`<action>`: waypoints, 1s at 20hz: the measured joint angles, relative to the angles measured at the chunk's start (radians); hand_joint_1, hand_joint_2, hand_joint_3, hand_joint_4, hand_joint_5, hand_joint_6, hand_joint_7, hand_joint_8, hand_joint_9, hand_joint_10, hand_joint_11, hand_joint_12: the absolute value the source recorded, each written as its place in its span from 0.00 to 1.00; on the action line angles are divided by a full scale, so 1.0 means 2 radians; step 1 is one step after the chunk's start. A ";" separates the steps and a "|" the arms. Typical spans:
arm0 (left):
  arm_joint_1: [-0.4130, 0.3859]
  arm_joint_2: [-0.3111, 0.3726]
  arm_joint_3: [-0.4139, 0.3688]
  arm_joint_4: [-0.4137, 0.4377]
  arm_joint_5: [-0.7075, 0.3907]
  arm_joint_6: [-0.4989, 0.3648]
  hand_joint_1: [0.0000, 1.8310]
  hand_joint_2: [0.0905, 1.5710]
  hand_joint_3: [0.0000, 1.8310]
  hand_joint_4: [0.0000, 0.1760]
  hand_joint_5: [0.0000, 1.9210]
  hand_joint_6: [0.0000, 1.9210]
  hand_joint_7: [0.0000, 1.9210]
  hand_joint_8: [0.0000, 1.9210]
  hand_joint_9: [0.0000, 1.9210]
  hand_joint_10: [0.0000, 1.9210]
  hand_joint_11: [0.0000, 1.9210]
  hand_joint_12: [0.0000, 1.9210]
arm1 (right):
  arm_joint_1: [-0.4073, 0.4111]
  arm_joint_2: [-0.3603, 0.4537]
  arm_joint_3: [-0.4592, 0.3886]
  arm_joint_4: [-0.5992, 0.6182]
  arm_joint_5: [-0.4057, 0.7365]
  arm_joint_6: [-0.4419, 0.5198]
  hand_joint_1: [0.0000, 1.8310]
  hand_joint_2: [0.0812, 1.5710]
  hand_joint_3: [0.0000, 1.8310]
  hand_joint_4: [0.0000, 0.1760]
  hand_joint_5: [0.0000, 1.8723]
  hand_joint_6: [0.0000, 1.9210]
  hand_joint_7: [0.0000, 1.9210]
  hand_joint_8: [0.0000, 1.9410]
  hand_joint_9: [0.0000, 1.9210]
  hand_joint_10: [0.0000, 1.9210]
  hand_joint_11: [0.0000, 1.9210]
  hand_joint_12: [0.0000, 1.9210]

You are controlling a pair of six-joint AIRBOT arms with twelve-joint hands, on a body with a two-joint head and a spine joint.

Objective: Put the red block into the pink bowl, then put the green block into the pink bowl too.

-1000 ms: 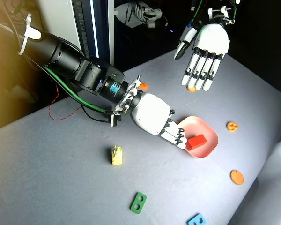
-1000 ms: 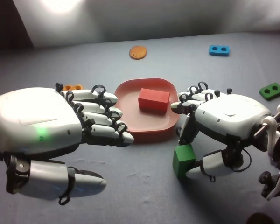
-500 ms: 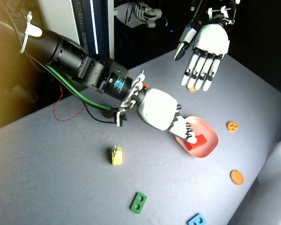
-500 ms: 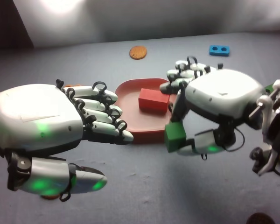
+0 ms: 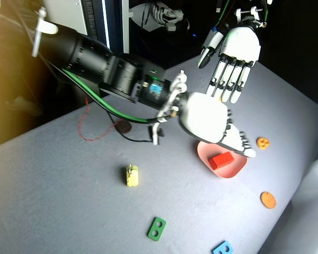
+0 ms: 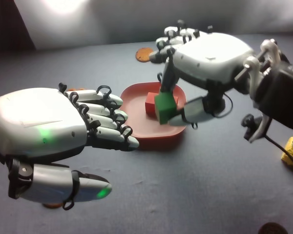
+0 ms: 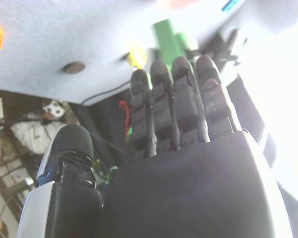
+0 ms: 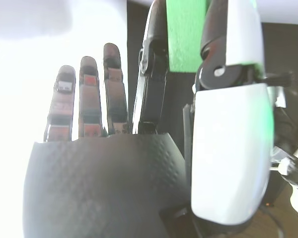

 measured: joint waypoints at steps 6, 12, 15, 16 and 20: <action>-0.003 -0.001 0.002 0.002 0.000 0.000 0.05 0.85 0.00 0.00 0.22 0.00 0.20 0.00 0.14 0.00 0.00 0.15 | 0.006 -0.045 0.046 -0.029 -0.026 -0.003 0.63 0.61 0.00 0.13 0.69 0.23 0.19 0.00 0.07 0.00 0.00 0.00; -0.005 -0.003 0.002 0.005 0.000 0.000 0.05 0.85 0.00 0.00 0.22 0.00 0.20 0.00 0.14 0.00 0.00 0.20 | 0.006 -0.077 0.086 -0.031 -0.028 -0.004 0.63 0.61 0.00 0.00 0.70 0.22 0.18 0.00 0.07 0.00 0.00 0.00; -0.005 -0.003 0.002 0.006 0.000 0.000 0.05 0.85 0.00 0.00 0.22 0.00 0.21 0.00 0.15 0.00 0.00 0.20 | 0.002 -0.087 0.099 -0.031 -0.027 -0.004 0.63 0.62 0.00 0.00 0.67 0.27 0.18 0.00 0.08 0.00 0.00 0.00; -0.005 -0.003 0.002 0.006 0.000 0.000 0.04 0.85 0.00 0.00 0.23 0.00 0.21 0.00 0.15 0.00 0.00 0.22 | 0.002 -0.088 0.100 -0.030 -0.029 -0.004 0.63 0.62 0.00 0.00 0.67 0.27 0.17 0.00 0.06 0.00 0.00 0.00; -0.005 -0.003 0.002 0.007 0.000 0.000 0.05 0.85 0.00 0.00 0.23 0.00 0.20 0.00 0.15 0.00 0.00 0.15 | 0.002 -0.091 0.101 -0.031 -0.028 -0.004 0.62 0.62 0.00 0.24 0.67 0.28 0.18 0.00 0.07 0.00 0.00 0.00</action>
